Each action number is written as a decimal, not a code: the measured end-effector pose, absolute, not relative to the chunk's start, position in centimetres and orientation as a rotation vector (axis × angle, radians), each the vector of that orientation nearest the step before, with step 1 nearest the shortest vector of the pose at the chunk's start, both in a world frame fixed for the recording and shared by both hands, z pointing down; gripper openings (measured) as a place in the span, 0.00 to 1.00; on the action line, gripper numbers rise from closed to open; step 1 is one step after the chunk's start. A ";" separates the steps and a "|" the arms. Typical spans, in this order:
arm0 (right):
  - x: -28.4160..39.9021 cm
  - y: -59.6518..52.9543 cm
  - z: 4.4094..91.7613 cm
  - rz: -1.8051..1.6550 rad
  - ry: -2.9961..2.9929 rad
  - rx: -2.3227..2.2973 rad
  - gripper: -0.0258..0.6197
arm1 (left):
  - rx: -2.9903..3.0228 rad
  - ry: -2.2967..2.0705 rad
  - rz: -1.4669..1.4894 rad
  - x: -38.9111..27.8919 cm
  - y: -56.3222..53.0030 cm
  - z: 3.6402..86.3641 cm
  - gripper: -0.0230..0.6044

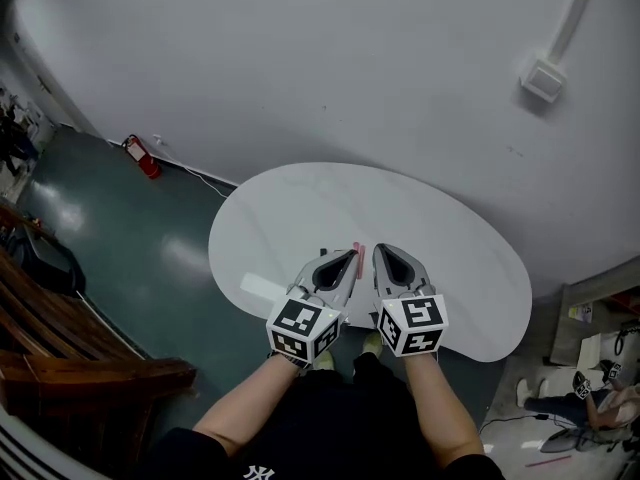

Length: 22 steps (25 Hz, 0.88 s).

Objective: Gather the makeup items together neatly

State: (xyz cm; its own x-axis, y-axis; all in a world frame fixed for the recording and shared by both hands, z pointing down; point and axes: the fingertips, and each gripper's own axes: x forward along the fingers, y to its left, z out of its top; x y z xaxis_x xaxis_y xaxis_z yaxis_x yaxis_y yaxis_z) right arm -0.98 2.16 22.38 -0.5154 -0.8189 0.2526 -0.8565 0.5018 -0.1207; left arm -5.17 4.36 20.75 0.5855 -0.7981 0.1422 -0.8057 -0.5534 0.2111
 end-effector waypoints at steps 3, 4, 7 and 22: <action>-0.7 2.2 21.3 0.297 -2.587 1.458 0.06 | 2.567 -1.341 0.023 -5.4 4.4 19.8 0.05; -0.6 2.1 20.9 0.280 -2.594 1.462 0.06 | 2.568 -1.348 0.012 -5.5 4.4 19.6 0.05; -0.5 1.9 20.0 0.252 -2.607 1.469 0.06 | 2.568 -1.374 -0.008 -6.0 4.1 18.8 0.05; -1.5 1.7 20.8 0.241 -2.600 1.447 0.06 | 2.554 -1.399 0.005 -6.9 3.5 19.4 0.05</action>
